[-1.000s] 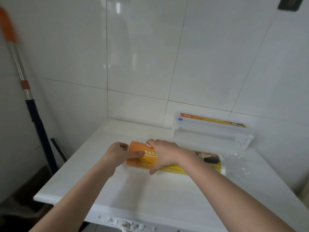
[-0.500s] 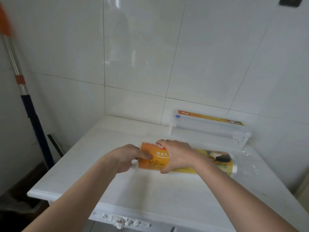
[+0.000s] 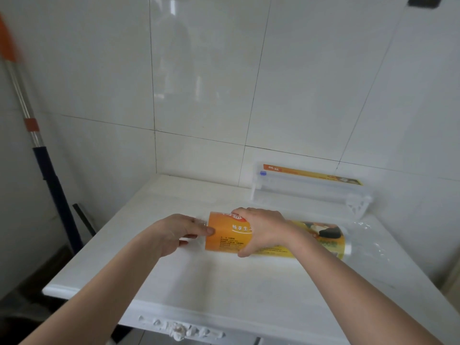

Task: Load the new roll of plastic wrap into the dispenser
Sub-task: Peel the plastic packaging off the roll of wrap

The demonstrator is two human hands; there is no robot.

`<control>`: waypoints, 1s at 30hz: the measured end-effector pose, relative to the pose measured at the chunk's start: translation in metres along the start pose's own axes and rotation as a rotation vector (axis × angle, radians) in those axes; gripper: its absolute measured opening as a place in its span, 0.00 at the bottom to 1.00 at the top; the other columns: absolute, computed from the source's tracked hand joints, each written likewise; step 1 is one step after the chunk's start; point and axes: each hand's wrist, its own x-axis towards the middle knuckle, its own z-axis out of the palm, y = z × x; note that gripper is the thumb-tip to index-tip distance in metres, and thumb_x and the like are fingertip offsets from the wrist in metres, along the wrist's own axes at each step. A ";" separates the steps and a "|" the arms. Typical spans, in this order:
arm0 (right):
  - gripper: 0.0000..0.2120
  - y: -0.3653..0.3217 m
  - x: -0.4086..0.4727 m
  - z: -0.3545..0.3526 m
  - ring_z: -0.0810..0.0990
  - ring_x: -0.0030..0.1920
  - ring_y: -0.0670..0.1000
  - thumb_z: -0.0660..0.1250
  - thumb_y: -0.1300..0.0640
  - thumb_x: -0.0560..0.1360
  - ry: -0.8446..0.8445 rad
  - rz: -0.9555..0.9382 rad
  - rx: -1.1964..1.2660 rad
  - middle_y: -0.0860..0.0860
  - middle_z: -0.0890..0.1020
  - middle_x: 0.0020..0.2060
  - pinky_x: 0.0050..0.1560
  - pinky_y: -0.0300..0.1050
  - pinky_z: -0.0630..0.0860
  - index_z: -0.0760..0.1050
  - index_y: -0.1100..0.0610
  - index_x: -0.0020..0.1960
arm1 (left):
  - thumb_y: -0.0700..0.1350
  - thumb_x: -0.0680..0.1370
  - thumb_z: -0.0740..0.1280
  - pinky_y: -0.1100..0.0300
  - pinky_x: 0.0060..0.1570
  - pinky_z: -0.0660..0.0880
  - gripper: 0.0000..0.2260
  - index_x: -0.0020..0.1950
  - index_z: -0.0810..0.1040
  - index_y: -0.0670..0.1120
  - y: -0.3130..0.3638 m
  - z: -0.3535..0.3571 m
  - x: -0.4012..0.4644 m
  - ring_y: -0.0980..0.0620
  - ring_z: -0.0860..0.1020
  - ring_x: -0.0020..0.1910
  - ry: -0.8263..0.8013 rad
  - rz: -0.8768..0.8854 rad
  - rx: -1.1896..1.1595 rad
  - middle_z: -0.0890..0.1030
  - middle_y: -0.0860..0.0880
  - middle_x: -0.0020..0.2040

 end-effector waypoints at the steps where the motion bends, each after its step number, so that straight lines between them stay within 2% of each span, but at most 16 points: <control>1: 0.42 0.000 0.000 0.000 0.75 0.57 0.50 0.74 0.37 0.60 -0.002 -0.003 0.002 0.43 0.75 0.59 0.54 0.48 0.73 0.60 0.43 0.69 | 0.45 0.56 0.76 0.58 0.50 0.67 0.24 0.51 0.81 0.44 0.000 -0.001 -0.001 0.50 0.74 0.55 0.001 0.006 0.010 0.81 0.49 0.52; 3: 0.42 0.001 0.000 0.000 0.76 0.56 0.49 0.74 0.37 0.60 -0.007 -0.006 0.007 0.43 0.75 0.58 0.54 0.47 0.73 0.60 0.42 0.69 | 0.44 0.57 0.77 0.59 0.47 0.67 0.18 0.46 0.81 0.45 -0.001 -0.004 0.000 0.51 0.74 0.51 0.008 0.013 0.013 0.81 0.50 0.47; 5: 0.41 0.001 0.001 -0.001 0.76 0.56 0.49 0.74 0.37 0.60 -0.008 -0.008 0.018 0.43 0.75 0.58 0.53 0.47 0.73 0.61 0.42 0.68 | 0.38 0.64 0.77 0.60 0.45 0.67 0.13 0.47 0.81 0.44 -0.002 -0.008 0.002 0.51 0.73 0.45 0.058 0.012 -0.056 0.79 0.49 0.44; 7: 0.41 0.001 0.001 -0.001 0.76 0.55 0.49 0.74 0.37 0.60 -0.007 -0.008 0.022 0.43 0.76 0.57 0.53 0.47 0.73 0.61 0.42 0.68 | 0.36 0.70 0.74 0.61 0.44 0.68 0.10 0.50 0.80 0.42 -0.004 -0.014 0.004 0.52 0.73 0.42 0.092 0.033 -0.119 0.79 0.48 0.43; 10: 0.41 0.001 0.001 -0.001 0.76 0.55 0.49 0.74 0.37 0.60 -0.006 -0.006 0.017 0.43 0.75 0.57 0.53 0.47 0.73 0.60 0.42 0.68 | 0.33 0.74 0.68 0.61 0.43 0.70 0.04 0.46 0.79 0.40 -0.006 -0.013 0.003 0.51 0.74 0.39 0.077 0.067 -0.228 0.78 0.45 0.42; 14: 0.42 0.001 0.001 0.000 0.76 0.55 0.49 0.73 0.37 0.60 0.009 -0.001 0.014 0.43 0.75 0.58 0.53 0.46 0.73 0.60 0.42 0.69 | 0.32 0.76 0.61 0.59 0.45 0.71 0.09 0.38 0.75 0.41 -0.005 -0.003 0.004 0.49 0.76 0.39 0.074 0.097 -0.436 0.83 0.43 0.42; 17: 0.41 0.001 0.001 0.000 0.76 0.55 0.49 0.73 0.37 0.61 0.015 -0.005 0.006 0.43 0.75 0.58 0.53 0.46 0.73 0.60 0.42 0.69 | 0.35 0.78 0.59 0.56 0.50 0.71 0.10 0.39 0.75 0.43 -0.007 -0.003 0.004 0.49 0.80 0.42 0.091 0.136 -0.425 0.85 0.46 0.42; 19: 0.41 0.001 0.001 0.000 0.76 0.55 0.49 0.73 0.37 0.61 0.011 -0.003 0.010 0.43 0.75 0.57 0.53 0.46 0.73 0.60 0.42 0.69 | 0.35 0.78 0.58 0.56 0.50 0.70 0.11 0.38 0.75 0.43 -0.006 -0.003 0.004 0.51 0.81 0.44 0.127 0.172 -0.391 0.85 0.48 0.39; 24: 0.41 0.003 0.004 0.000 0.76 0.55 0.49 0.73 0.37 0.60 0.000 0.001 0.012 0.43 0.75 0.58 0.53 0.47 0.73 0.60 0.41 0.69 | 0.36 0.78 0.62 0.56 0.52 0.73 0.05 0.43 0.75 0.41 -0.009 -0.010 0.007 0.51 0.81 0.42 0.163 0.258 -0.429 0.84 0.46 0.36; 27: 0.41 0.004 0.006 -0.001 0.76 0.55 0.48 0.73 0.37 0.60 -0.003 0.003 0.017 0.42 0.75 0.58 0.53 0.46 0.73 0.60 0.41 0.68 | 0.36 0.78 0.62 0.58 0.47 0.72 0.05 0.43 0.75 0.42 -0.013 -0.013 0.003 0.50 0.82 0.40 0.084 0.306 -0.446 0.81 0.47 0.37; 30: 0.41 0.004 0.007 -0.001 0.76 0.55 0.48 0.73 0.36 0.60 -0.013 0.004 0.020 0.42 0.75 0.58 0.52 0.46 0.73 0.61 0.41 0.68 | 0.37 0.73 0.65 0.58 0.40 0.65 0.04 0.42 0.74 0.45 -0.015 -0.010 0.000 0.52 0.76 0.37 0.063 0.359 -0.384 0.78 0.51 0.36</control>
